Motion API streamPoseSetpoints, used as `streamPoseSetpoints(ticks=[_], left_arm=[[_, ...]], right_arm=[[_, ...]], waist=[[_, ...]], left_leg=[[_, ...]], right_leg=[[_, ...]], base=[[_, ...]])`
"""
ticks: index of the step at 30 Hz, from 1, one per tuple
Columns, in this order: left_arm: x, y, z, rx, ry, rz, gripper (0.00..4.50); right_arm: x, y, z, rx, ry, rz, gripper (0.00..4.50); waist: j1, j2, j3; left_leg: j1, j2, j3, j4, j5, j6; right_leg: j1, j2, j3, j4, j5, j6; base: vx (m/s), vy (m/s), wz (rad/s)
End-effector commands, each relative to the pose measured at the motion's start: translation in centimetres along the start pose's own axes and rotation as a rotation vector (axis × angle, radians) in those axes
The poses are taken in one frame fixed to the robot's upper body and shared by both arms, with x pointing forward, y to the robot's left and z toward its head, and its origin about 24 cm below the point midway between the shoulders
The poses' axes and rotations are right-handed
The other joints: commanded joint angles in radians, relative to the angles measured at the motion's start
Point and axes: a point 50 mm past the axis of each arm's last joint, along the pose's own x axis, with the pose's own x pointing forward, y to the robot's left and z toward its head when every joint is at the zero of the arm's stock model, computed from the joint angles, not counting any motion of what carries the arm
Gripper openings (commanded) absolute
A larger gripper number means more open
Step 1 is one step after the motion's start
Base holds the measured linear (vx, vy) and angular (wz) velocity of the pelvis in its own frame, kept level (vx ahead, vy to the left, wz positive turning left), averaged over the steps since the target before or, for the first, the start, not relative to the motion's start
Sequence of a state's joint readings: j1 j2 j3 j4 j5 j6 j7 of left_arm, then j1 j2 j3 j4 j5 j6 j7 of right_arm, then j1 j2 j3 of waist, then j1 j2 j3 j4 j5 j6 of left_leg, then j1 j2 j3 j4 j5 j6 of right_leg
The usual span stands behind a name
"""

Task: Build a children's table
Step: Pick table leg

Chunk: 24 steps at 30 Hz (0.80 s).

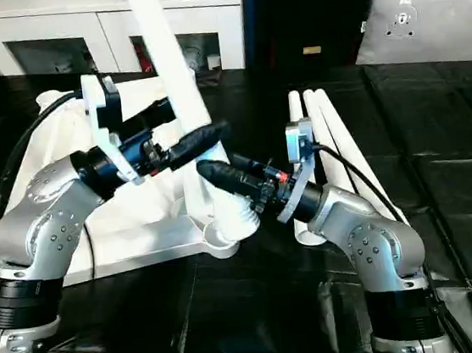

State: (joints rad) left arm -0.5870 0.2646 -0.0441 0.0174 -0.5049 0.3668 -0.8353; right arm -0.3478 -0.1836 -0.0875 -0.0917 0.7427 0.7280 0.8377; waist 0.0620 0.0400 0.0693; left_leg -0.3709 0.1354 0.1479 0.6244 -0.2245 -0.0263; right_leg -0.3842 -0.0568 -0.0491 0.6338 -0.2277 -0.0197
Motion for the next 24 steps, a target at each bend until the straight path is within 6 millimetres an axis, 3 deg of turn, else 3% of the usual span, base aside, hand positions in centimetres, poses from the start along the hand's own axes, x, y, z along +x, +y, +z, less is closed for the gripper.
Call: streamPoseSetpoints(ticks=[1, 6, 9, 13, 15, 24], left_arm=[[-0.1, 0.0, 0.0, 0.040, 0.011, -0.006, 4.13], [-0.3, 0.4, -0.7, 0.109, 0.065, 0.008, 4.13], [-0.4, 0.5, -0.9, 0.136, 0.078, 0.014, 3.75], [-0.5, 0.3, -0.9, 0.153, 0.092, -0.013, 3.67], [-0.5, 0.1, -0.9, 0.157, 0.093, -0.025, 3.42], [-0.1, -1.0, -1.3, 0.032, 0.064, -0.082, 2.73]], right_arm=[[-0.2, -0.3, -0.3, -0.002, 0.011, -0.020, 1.84], [-0.2, -0.3, -0.5, -0.008, 0.019, -0.023, 1.84], [-0.3, -0.3, -0.5, -0.014, 0.023, -0.027, 1.83], [-0.2, -1.0, -1.0, -0.106, 0.065, -0.079, 1.83], [0.1, -1.0, -1.1, -0.140, 0.079, -0.080, 1.82], [1.3, -1.3, -0.7, -0.259, 0.056, -0.125, 1.82]], waist=[[0.004, 0.004, -0.076], [0.003, 0.004, -0.077], [0.004, 0.004, -0.078], [0.004, 0.005, -0.078], [0.002, 0.004, -0.077], [0.001, 0.003, -0.076]], left_leg=[[0.006, 0.087, -0.028, -0.073, 0.002, 0.047], [0.006, 0.087, -0.028, -0.072, 0.006, 0.045], [0.005, 0.086, -0.028, -0.071, 0.017, 0.052], [0.004, 0.086, -0.027, -0.070, 0.010, 0.046], [0.004, 0.085, -0.027, -0.072, -0.001, 0.041], [0.006, 0.086, -0.026, -0.073, -0.018, 0.041]], right_leg=[[0.061, -0.100, 0.054, -0.060, 0.074, -0.274], [0.061, -0.101, 0.055, -0.059, 0.081, -0.272], [0.061, -0.100, 0.054, -0.057, 0.108, -0.277], [0.060, -0.101, 0.053, -0.056, 0.101, -0.279], [0.061, -0.101, 0.054, -0.057, 0.087, -0.277], [0.059, -0.100, 0.055, -0.056, 0.083, -0.292]], base=[[0.000, 0.000, 0.00], [0.000, 0.000, 0.00], [0.000, 0.000, 0.00], [0.000, 0.000, 0.00], [0.000, 0.000, 0.00], [0.000, 0.000, 0.00]])
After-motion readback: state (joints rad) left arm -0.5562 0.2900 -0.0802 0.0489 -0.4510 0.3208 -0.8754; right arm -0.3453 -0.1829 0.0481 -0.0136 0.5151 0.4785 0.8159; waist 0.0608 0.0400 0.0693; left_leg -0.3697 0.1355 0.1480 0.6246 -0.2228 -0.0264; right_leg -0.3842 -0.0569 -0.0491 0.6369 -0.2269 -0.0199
